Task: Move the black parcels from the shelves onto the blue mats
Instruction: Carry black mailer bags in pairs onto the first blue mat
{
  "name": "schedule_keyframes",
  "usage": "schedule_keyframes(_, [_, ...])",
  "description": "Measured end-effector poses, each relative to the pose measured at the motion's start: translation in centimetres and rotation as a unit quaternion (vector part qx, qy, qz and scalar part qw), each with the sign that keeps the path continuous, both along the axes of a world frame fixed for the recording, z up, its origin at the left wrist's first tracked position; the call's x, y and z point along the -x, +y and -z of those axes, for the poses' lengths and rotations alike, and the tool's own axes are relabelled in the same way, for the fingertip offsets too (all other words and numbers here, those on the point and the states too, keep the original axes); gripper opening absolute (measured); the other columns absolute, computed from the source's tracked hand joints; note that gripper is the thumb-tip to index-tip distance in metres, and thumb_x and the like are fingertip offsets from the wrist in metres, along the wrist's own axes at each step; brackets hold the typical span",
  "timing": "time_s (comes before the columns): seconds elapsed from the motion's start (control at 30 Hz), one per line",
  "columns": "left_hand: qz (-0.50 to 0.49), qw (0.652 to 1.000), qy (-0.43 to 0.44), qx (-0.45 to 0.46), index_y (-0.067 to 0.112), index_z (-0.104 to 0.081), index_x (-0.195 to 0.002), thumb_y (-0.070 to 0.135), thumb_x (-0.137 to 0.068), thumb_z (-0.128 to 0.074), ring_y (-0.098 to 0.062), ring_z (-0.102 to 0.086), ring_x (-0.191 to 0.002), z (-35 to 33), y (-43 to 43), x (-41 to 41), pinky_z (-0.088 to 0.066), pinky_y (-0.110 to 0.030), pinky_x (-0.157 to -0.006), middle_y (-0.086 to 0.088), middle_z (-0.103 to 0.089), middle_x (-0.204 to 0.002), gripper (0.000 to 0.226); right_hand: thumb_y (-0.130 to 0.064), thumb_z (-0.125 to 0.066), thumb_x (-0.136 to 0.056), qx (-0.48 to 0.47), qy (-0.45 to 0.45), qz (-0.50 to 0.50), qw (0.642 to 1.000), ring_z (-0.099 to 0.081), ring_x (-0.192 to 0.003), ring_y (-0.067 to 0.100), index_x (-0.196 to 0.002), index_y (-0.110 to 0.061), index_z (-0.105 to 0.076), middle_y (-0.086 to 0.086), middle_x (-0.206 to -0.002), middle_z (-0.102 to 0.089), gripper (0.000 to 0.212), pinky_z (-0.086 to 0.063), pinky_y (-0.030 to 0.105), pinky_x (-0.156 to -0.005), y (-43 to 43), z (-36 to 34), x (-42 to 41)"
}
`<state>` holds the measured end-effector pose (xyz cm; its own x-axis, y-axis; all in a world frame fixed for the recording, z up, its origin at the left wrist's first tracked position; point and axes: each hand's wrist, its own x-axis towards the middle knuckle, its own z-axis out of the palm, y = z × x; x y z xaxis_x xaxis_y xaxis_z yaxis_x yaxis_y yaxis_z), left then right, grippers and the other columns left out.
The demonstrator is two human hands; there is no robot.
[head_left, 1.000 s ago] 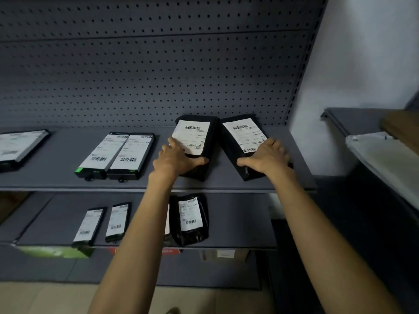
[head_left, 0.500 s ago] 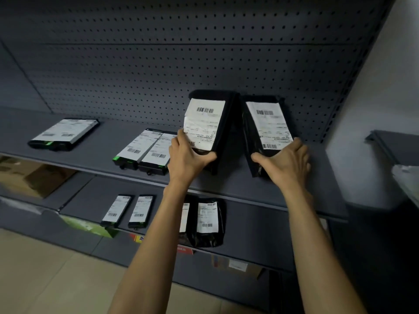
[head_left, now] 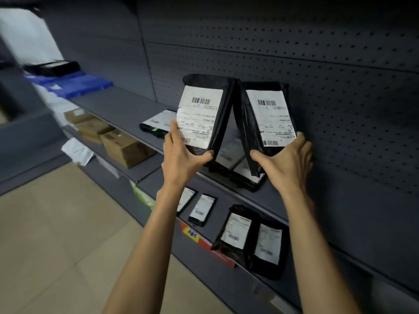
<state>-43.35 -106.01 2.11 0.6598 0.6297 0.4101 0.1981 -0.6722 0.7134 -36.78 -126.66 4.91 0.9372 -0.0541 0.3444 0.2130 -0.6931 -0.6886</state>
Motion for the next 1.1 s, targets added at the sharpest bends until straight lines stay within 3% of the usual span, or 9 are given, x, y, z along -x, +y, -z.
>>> schedule_keyframes(0.13, [-0.053, 0.999, -0.013, 0.008, 0.021, 0.002, -0.156, 0.051, -0.065, -0.08, -0.026, -0.031, -0.138, -0.2, 8.7, 2.5, -0.041, -0.05, -0.1, -0.007, -0.034, -0.148, 0.127, -0.055, -0.082, -0.058, 0.01, -0.009, -0.047, 0.999, -0.042, -0.126, 0.036, -0.144, -0.005, -0.028, 0.017, -0.139, -0.04, 0.114, -0.036, 0.046, -0.1, 9.4, -0.2, 0.2])
schedule_keyframes(0.2, [-0.079, 0.997, -0.016, 0.007, 0.023, 0.002, -0.156, 0.053, -0.063, -0.078, -0.025, -0.031, -0.138, -0.3, 13.3, 3.7, -0.042, -0.05, -0.097, -0.005, -0.033, -0.148, 0.127, -0.053, -0.082, -0.058, 0.004, -0.015, -0.076, 0.997, -0.041, -0.126, 0.036, -0.145, -0.003, -0.027, 0.018, -0.14, -0.039, 0.114, -0.036, 0.046, -0.1, 14.4, -0.2, 0.5])
schedule_keyframes(0.6, [-0.177, 0.984, -0.029, 0.024, 0.021, -0.017, -0.151, 0.043, -0.06, -0.083, -0.027, -0.039, -0.128, 0.9, 37.7, 10.0, -0.046, -0.053, -0.096, -0.008, -0.042, -0.138, 0.115, -0.056, -0.08, -0.059, 0.008, -0.027, -0.191, 0.981, -0.035, -0.133, 0.035, -0.147, -0.002, -0.024, 0.019, -0.146, -0.036, 0.118, -0.031, 0.046, -0.107, 41.9, 1.4, 2.2])
schedule_keyframes(0.93, [-0.203, 0.975, -0.052, 0.069, 0.02, -0.029, -0.145, 0.052, -0.053, -0.072, -0.02, -0.039, -0.124, 1.6, 55.3, 7.4, -0.044, -0.039, -0.097, -0.006, -0.043, -0.135, 0.106, -0.06, -0.078, -0.06, 0.019, -0.023, -0.238, 0.971, -0.037, -0.132, 0.034, -0.149, -0.004, -0.021, 0.017, -0.146, -0.036, 0.12, -0.034, 0.047, -0.106, 62.2, 1.8, -1.2])
schedule_keyframes(1.1, [-0.221, 0.97, -0.07, 0.071, 0.018, -0.031, -0.144, 0.049, -0.055, -0.073, -0.022, -0.037, -0.128, 0.0, 66.9, 3.6, -0.042, -0.04, -0.101, -0.007, -0.043, -0.135, 0.104, -0.059, -0.078, -0.061, -0.002, -0.031, -0.268, 0.963, -0.038, -0.131, 0.034, -0.149, -0.003, -0.02, 0.017, -0.146, -0.035, 0.12, -0.034, 0.046, -0.105, 74.7, 0.7, -5.3])
